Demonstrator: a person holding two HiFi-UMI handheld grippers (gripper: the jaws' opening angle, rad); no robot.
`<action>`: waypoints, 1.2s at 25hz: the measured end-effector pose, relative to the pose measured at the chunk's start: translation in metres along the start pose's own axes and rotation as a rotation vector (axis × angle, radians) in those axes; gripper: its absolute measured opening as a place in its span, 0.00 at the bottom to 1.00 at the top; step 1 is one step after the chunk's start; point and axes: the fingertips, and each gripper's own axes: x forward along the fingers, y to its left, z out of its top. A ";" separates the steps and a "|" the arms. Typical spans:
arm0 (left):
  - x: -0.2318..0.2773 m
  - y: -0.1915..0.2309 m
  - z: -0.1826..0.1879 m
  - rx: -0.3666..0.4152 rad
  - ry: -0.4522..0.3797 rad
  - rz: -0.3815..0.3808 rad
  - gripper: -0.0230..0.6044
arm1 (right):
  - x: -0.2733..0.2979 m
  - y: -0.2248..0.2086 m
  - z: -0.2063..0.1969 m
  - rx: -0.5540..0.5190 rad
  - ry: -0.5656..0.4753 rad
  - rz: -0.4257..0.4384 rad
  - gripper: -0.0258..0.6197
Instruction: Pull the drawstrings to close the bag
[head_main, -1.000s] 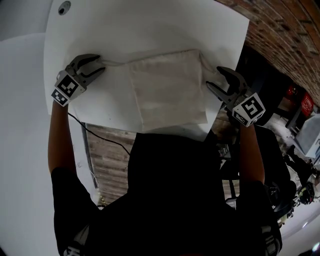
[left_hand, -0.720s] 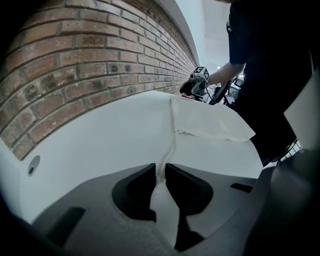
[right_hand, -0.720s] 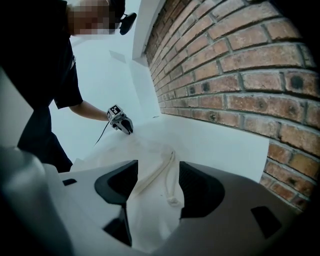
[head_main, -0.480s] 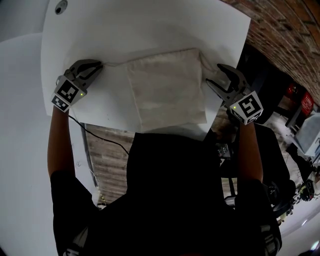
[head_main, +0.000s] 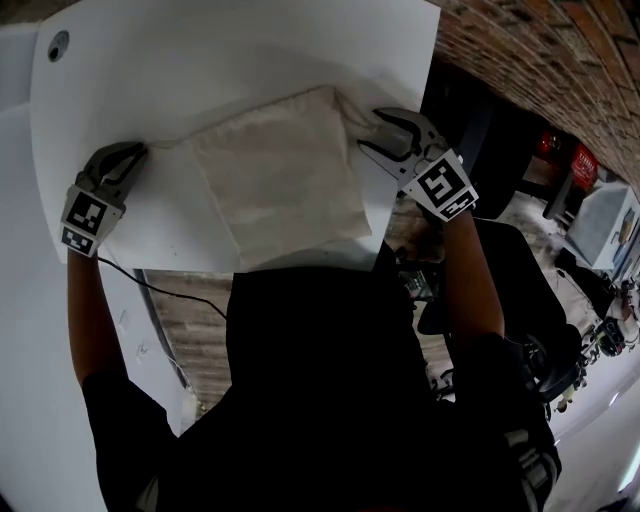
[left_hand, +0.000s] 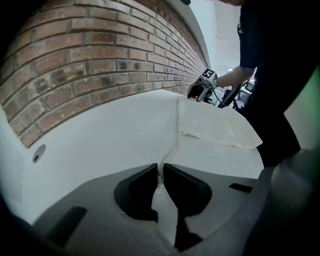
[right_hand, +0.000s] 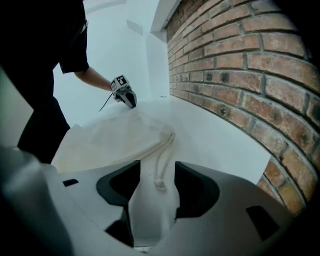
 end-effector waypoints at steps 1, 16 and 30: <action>0.000 0.000 0.000 -0.002 0.010 0.000 0.11 | 0.002 0.000 -0.002 -0.021 0.022 -0.002 0.37; 0.001 0.000 0.000 -0.018 0.050 0.036 0.10 | -0.001 -0.004 -0.016 0.017 0.083 0.012 0.12; 0.006 0.002 0.007 -0.060 0.051 0.134 0.10 | -0.005 -0.013 -0.017 0.073 0.093 -0.119 0.11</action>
